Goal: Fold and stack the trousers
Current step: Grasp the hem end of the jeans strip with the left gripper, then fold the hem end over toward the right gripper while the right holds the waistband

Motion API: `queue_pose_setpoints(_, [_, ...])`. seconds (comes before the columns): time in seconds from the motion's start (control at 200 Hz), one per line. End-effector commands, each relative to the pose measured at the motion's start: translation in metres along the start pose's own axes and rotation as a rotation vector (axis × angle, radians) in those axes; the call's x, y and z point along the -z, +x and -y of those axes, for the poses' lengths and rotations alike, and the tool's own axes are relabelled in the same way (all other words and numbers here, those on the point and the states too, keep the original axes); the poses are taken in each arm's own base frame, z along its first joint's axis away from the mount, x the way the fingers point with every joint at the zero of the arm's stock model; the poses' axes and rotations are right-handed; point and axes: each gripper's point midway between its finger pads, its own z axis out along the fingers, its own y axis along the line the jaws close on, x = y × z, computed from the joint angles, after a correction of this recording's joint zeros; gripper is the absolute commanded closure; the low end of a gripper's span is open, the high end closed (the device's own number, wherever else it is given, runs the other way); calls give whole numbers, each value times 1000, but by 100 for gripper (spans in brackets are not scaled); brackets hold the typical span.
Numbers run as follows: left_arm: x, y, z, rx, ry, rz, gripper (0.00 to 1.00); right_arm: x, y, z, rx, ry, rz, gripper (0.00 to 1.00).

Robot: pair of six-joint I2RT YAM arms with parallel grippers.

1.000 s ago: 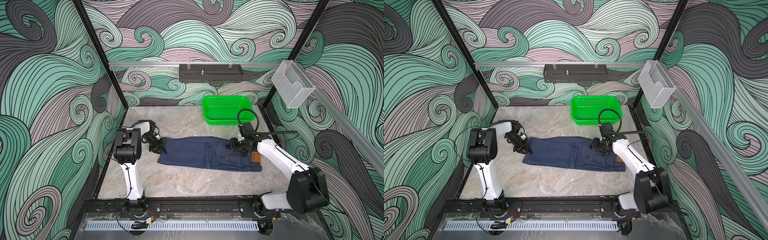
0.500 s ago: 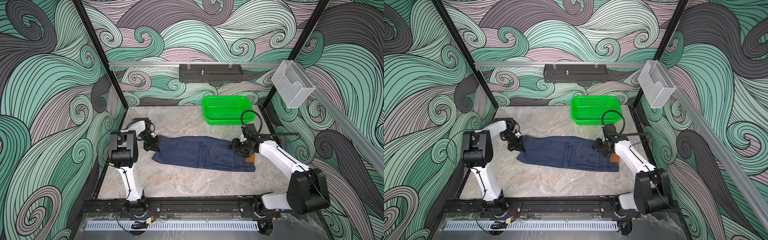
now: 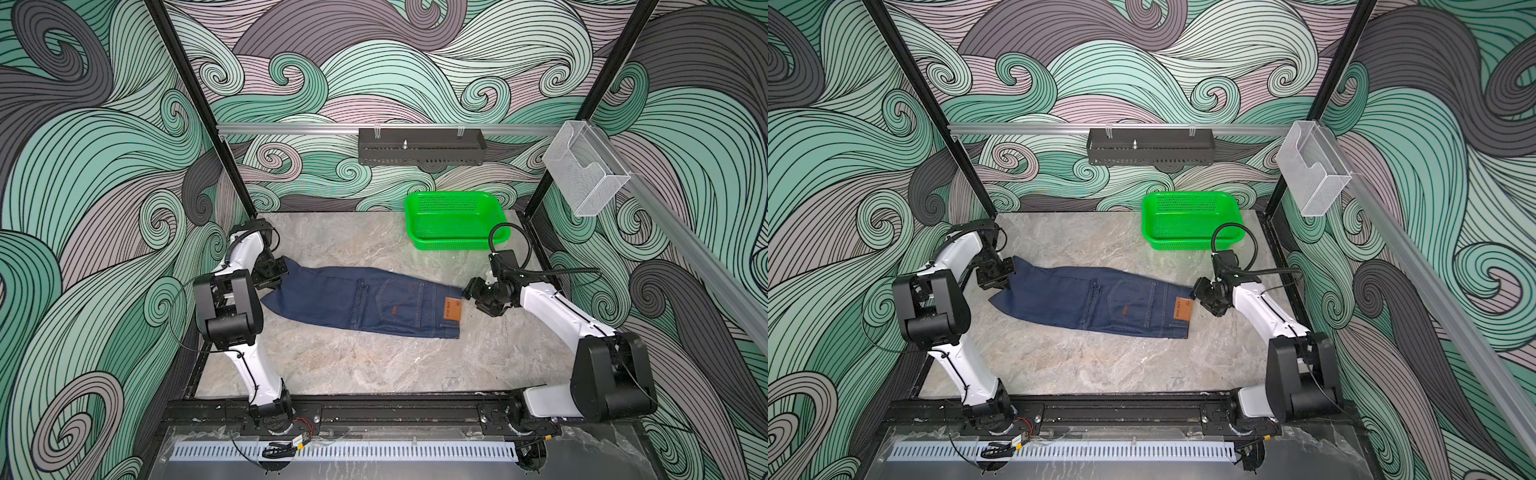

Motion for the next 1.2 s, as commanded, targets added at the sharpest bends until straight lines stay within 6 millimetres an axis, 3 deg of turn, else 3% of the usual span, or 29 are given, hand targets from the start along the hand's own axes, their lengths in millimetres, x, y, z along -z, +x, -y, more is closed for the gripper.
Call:
queue_pose_setpoints(0.0, [15, 2, -6, 19, -18, 5, 100, -18, 7, -10, 54, -98, -43, 35])
queue_pose_setpoints(0.28, [32, 21, 31, -11, 179, 3, 100, -48, 18, 0, 23, -103, -106, 37])
queue_pose_setpoints(0.495, [59, 56, 73, -112, 306, 6, 100, -65, 30, -1, -4, -148, -173, 45])
queue_pose_setpoints(0.73, [87, 101, 128, -229, 400, -5, 100, -73, 36, -1, -8, -172, -200, 55])
queue_pose_setpoints(0.896, [94, 135, 174, -296, 454, -23, 100, -77, 40, -2, -12, -185, -214, 63])
queue_pose_setpoints(1.196, [106, 182, 257, -425, 513, -33, 100, -73, 40, -1, 1, -166, -217, 65])
